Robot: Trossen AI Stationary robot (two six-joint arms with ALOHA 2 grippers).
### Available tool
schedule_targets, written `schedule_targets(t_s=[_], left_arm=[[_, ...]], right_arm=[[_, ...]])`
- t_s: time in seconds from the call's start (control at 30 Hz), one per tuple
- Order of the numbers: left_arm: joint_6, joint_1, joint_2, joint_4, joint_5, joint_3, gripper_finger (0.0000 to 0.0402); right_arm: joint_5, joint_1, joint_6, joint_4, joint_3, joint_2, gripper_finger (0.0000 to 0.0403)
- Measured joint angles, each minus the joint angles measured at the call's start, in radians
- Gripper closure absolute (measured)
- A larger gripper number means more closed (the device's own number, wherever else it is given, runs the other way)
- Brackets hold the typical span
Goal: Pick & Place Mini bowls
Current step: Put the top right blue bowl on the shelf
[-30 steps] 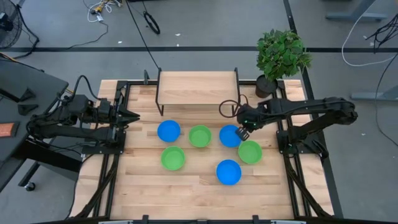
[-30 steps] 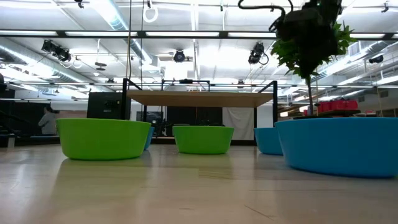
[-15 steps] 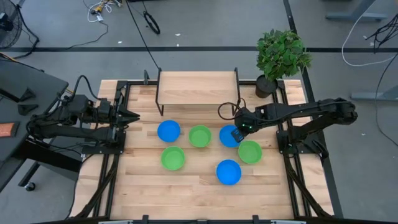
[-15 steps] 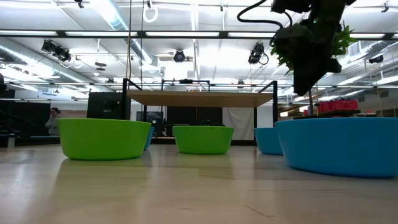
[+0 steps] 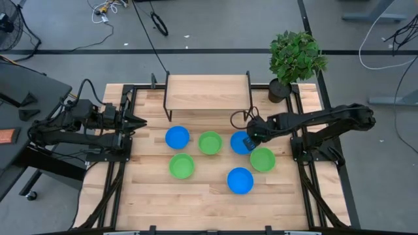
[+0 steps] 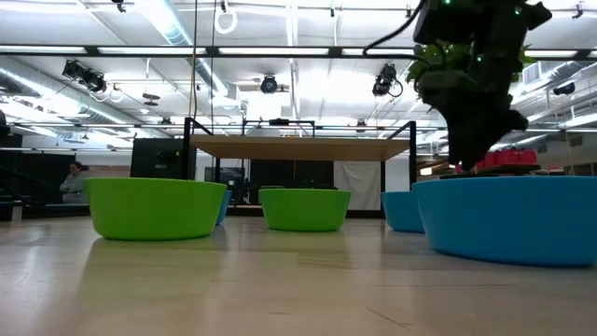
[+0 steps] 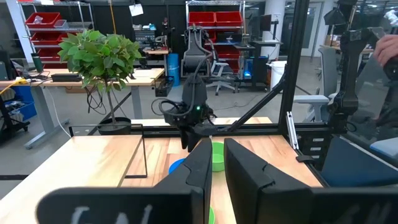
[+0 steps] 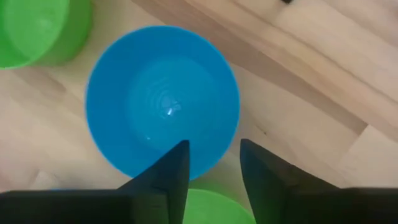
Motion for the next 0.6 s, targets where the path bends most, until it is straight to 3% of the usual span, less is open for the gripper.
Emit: schedule_targets(t_s=[0.6], left_arm=[[0.000,0.000,0.000,0.000,0.000,0.000,0.0353]], right_arm=[[0.043,-0.027,0.064,0.160,-0.121,0.000,0.0247]])
